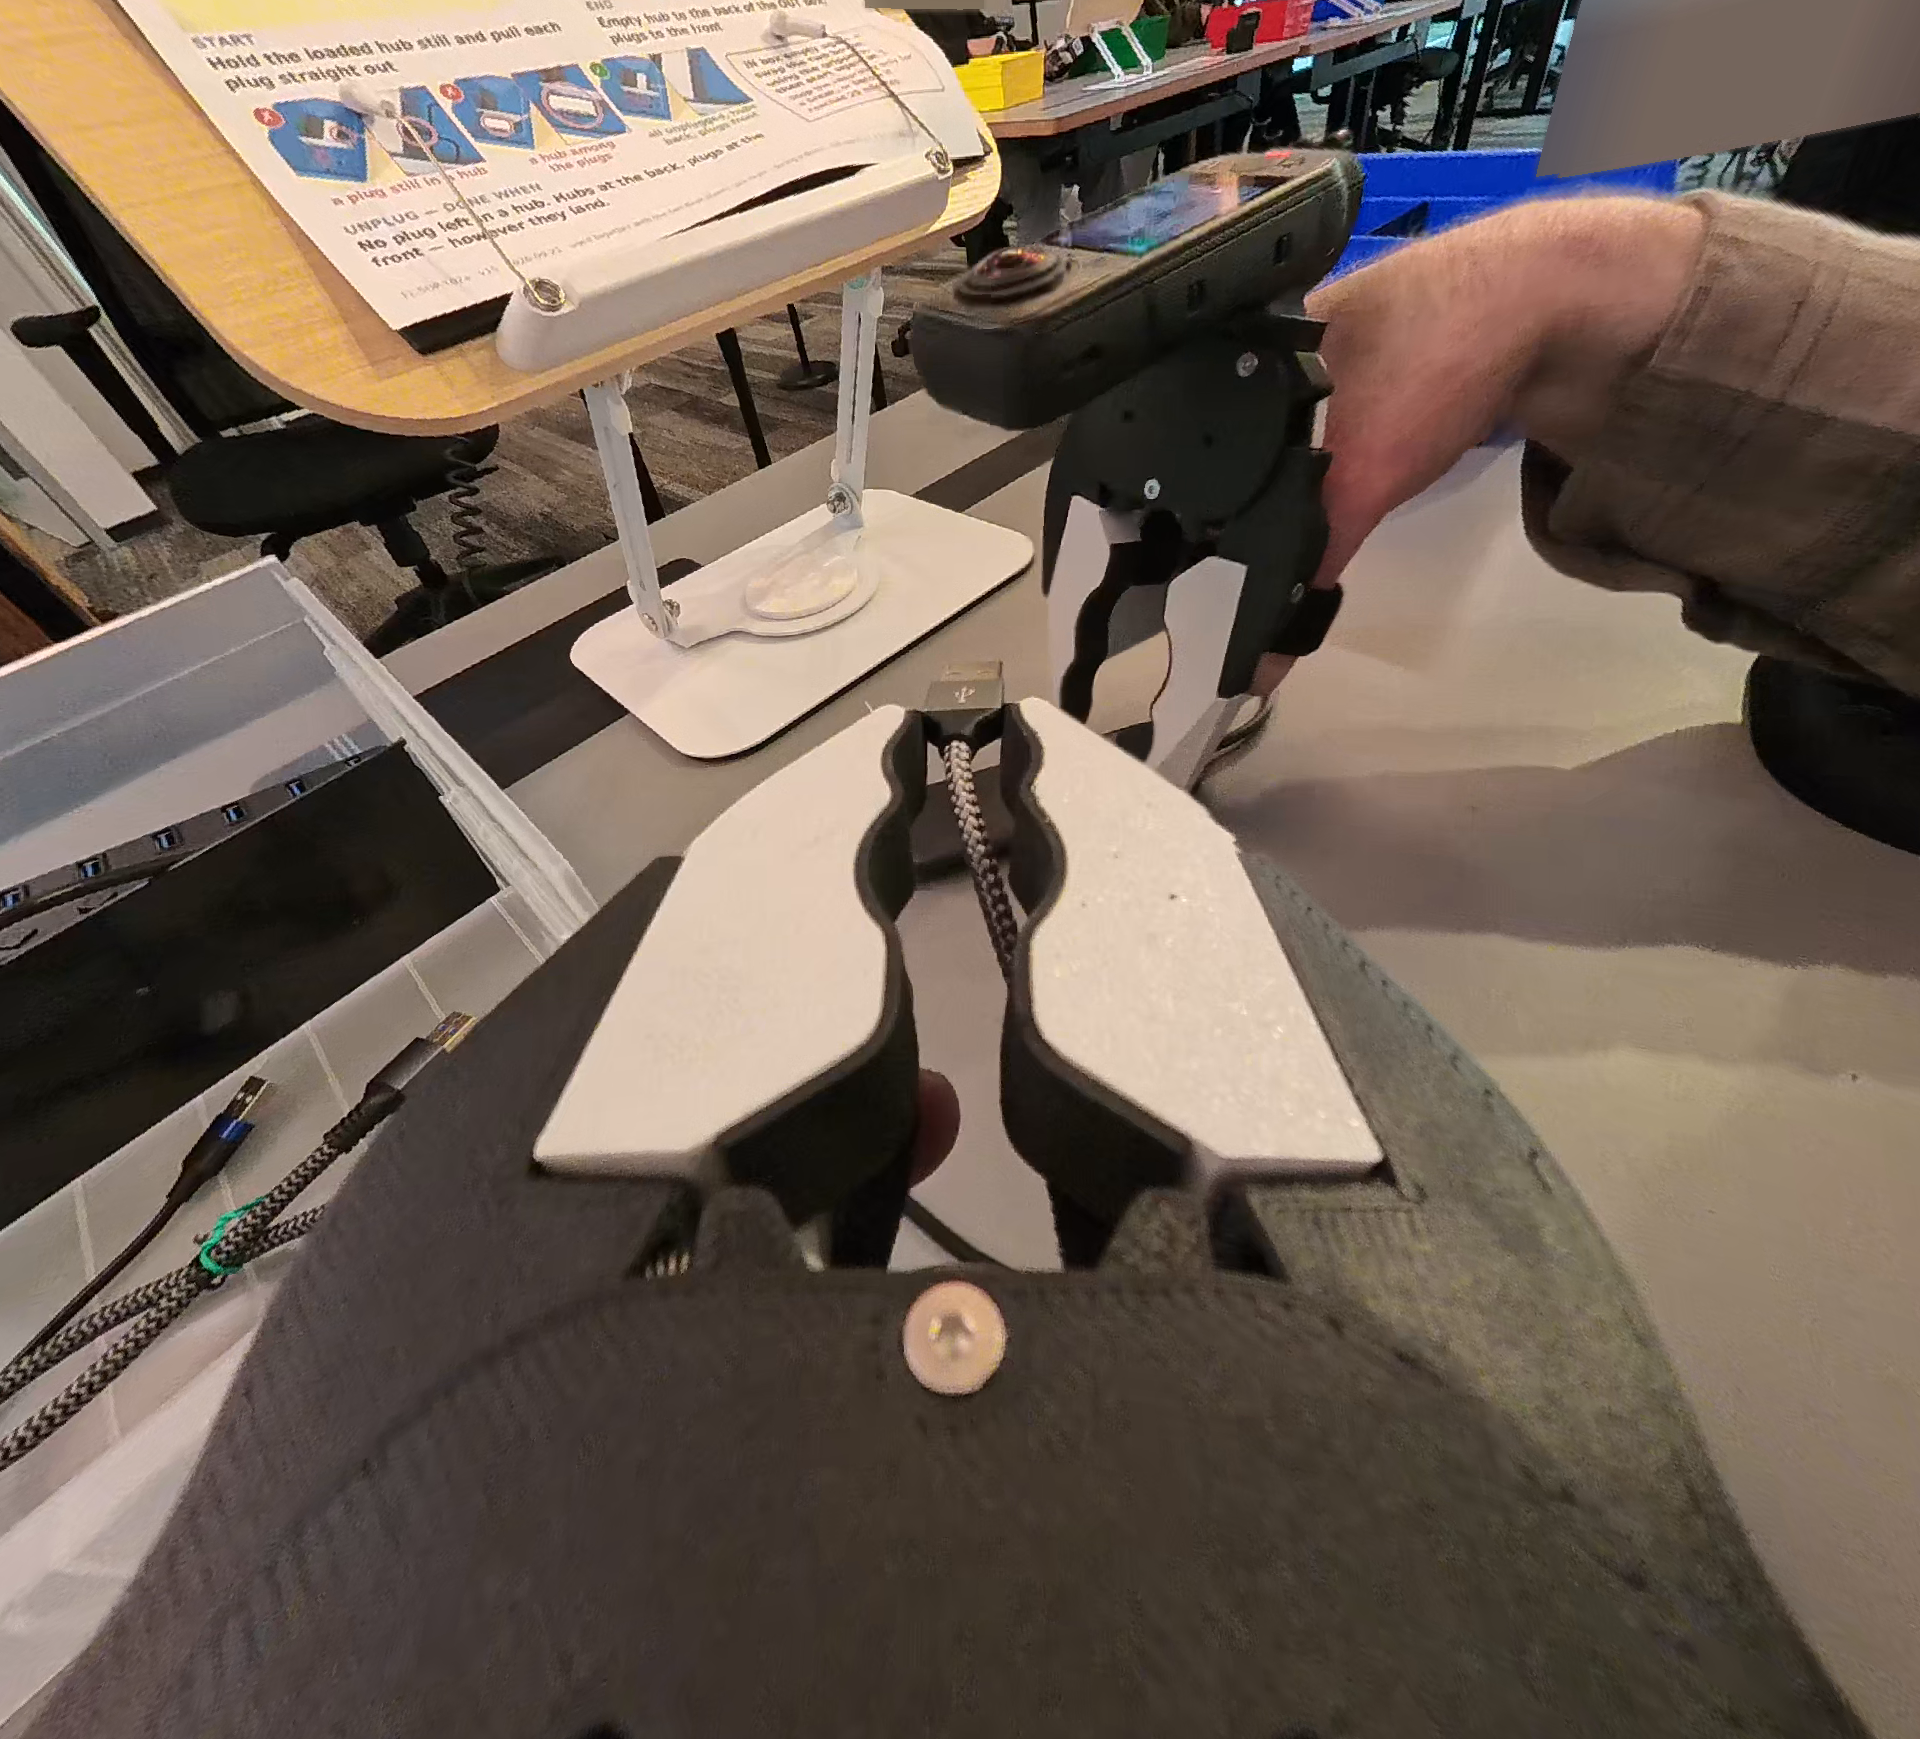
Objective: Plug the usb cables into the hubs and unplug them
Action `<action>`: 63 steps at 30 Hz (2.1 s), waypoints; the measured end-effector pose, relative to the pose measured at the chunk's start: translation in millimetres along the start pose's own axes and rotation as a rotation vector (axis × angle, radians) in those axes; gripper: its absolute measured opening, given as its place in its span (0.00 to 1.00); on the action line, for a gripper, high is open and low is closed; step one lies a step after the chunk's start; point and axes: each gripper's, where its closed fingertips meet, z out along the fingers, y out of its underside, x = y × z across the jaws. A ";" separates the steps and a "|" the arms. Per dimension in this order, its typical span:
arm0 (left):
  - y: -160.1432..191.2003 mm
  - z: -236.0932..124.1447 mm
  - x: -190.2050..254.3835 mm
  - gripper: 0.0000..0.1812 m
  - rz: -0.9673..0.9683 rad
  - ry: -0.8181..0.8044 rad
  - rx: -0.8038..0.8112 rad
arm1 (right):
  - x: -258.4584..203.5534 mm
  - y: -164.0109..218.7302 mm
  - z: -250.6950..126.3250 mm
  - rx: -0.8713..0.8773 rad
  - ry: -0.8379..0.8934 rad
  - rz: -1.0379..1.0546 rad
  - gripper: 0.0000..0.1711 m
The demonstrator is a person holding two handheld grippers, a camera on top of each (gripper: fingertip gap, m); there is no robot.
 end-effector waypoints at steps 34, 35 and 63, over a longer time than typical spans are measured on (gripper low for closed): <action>-13.6 15.5 6.8 0.07 0.096 -0.060 -0.054 | 35.9 -44.0 -69.4 0.725 -0.241 0.283 0.24; -13.6 16.7 5.4 0.07 0.091 -0.064 -0.056 | 36.6 -44.0 -70.6 0.733 -0.242 0.287 0.24; -6.1 78.8 17.8 0.07 0.186 -0.279 -0.207 | 46.7 -50.8 -96.3 0.876 -0.255 0.345 0.24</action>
